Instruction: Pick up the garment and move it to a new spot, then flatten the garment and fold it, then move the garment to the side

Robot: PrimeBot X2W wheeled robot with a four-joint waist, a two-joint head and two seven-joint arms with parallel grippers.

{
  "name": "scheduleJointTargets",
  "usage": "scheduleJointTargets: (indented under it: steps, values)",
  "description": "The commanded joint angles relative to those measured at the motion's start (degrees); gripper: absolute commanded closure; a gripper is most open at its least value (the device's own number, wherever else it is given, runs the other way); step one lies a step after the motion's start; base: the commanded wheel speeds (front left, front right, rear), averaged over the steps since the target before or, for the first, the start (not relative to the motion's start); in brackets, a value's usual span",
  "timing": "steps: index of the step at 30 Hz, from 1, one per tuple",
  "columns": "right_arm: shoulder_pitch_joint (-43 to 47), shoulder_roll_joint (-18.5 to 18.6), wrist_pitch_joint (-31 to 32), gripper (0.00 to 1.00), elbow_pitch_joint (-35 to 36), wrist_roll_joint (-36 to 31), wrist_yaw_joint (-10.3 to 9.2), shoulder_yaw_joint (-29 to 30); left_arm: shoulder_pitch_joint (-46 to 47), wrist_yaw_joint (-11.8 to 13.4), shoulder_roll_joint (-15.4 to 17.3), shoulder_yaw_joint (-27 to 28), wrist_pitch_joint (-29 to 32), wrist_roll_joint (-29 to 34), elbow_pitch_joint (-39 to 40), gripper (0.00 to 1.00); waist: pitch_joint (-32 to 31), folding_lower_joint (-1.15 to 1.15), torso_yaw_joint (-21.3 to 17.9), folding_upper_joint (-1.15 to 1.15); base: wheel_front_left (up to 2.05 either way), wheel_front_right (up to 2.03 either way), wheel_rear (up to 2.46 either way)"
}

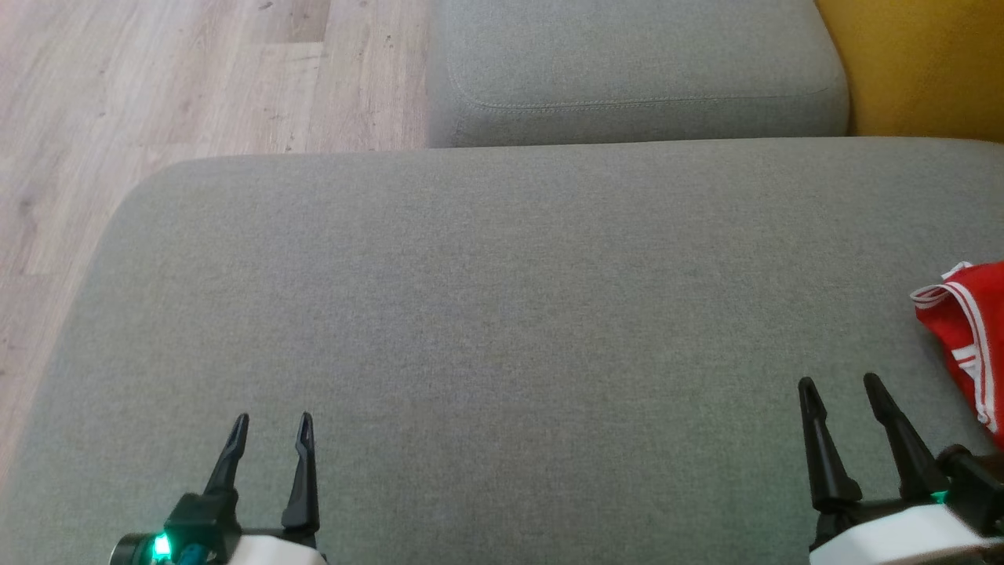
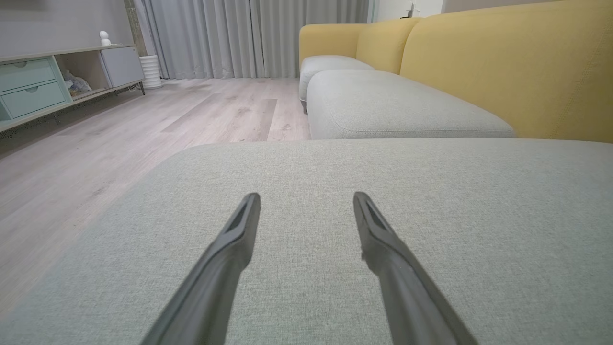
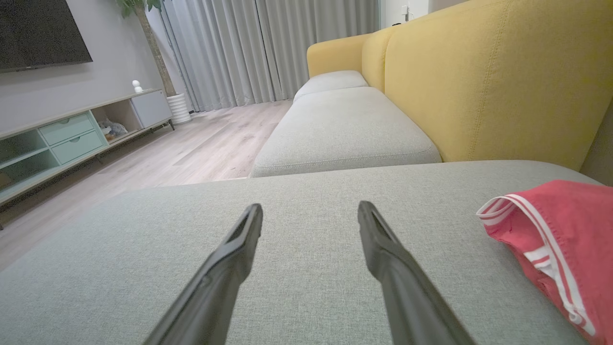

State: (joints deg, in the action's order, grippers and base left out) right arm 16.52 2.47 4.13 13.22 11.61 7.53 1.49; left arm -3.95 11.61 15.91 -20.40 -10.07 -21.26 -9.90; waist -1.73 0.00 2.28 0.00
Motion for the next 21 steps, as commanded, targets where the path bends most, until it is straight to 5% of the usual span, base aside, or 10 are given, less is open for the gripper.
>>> scheduleJointTargets:
  steps: [1,11,12,21]
  values:
    - [-1.3,0.4,0.1,0.00,2.5,0.3,-0.04,-1.5,2.3,0.3,1.3,1.8,-0.1,0.1,2.0,0.00,0.0,0.00,0.0,0.00,0.00,0.00,0.00]
    - [-1.2,0.4,0.3,0.00,2.5,1.1,-0.04,-1.6,2.6,0.5,1.1,1.6,-0.1,-0.5,1.9,0.00,0.1,0.00,0.2,0.00,0.00,0.00,0.00]
    - [0.6,0.0,0.2,1.00,0.0,0.9,0.00,-0.4,0.0,0.5,-0.1,-0.2,0.0,-0.2,-0.2,1.00,0.1,0.00,0.2,0.00,0.00,0.00,0.00]
    - [-0.5,0.3,-0.1,1.00,-2.1,5.8,0.00,-0.7,0.4,-0.5,-1.0,1.2,0.8,-4.4,-1.0,1.00,0.2,0.00,0.0,0.00,0.00,0.00,0.00]
